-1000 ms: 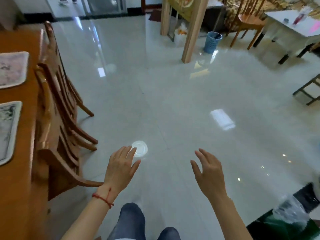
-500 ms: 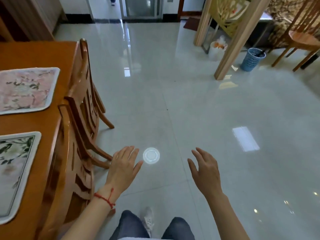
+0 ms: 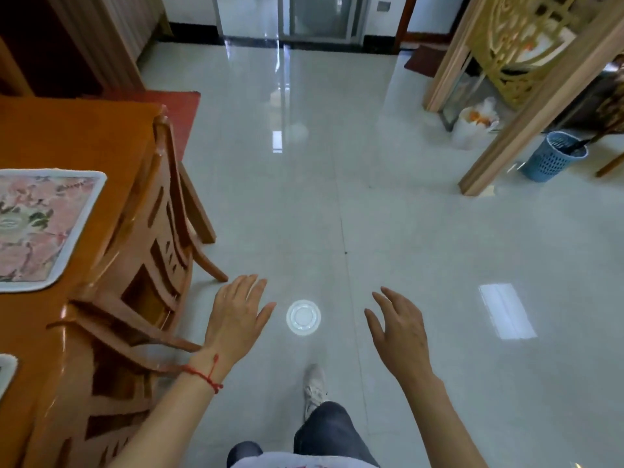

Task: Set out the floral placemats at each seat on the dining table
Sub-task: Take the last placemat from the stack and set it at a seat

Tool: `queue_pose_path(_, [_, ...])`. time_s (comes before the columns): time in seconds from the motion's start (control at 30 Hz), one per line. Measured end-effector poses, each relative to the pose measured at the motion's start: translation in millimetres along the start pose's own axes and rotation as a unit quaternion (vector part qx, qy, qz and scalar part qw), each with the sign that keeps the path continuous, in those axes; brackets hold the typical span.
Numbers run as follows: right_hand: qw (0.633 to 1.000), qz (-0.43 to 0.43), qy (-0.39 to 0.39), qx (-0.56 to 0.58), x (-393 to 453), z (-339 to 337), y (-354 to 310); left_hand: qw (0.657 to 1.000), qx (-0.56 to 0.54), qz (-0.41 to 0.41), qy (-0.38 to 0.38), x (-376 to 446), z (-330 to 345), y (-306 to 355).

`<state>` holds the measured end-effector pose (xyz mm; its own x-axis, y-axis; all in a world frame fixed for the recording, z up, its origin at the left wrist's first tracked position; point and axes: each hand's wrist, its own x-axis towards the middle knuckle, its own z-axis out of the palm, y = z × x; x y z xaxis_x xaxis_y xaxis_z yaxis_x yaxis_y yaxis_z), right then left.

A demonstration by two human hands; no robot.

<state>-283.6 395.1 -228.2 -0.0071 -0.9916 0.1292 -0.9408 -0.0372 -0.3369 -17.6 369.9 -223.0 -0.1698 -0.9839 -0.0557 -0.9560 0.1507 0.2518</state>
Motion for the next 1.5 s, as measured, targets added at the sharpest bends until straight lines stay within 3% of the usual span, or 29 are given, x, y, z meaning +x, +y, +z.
queue_pose_path(0.3, [0.997, -0.080, -0.017, 0.016, 186, 9, -4, 0.997, 0.039, -0.047, 0.039, 146, -28, -11])
queue_pose_path(0.8, [0.991, -0.132, 0.006, 0.003, 463, 65, -75, 0.996, 0.030, -0.081, 0.038, 403, -75, -128])
queue_pose_path(1.0, [0.990, -0.139, -0.024, -0.005, 551, 87, -95, 0.994, 0.036, -0.095, 0.036, 472, -91, -170])
queue_pose_path(1.5, [0.961, -0.273, -0.036, -0.012, 810, 142, -140, 0.973, 0.007, -0.225, 0.054, 658, -117, -239])
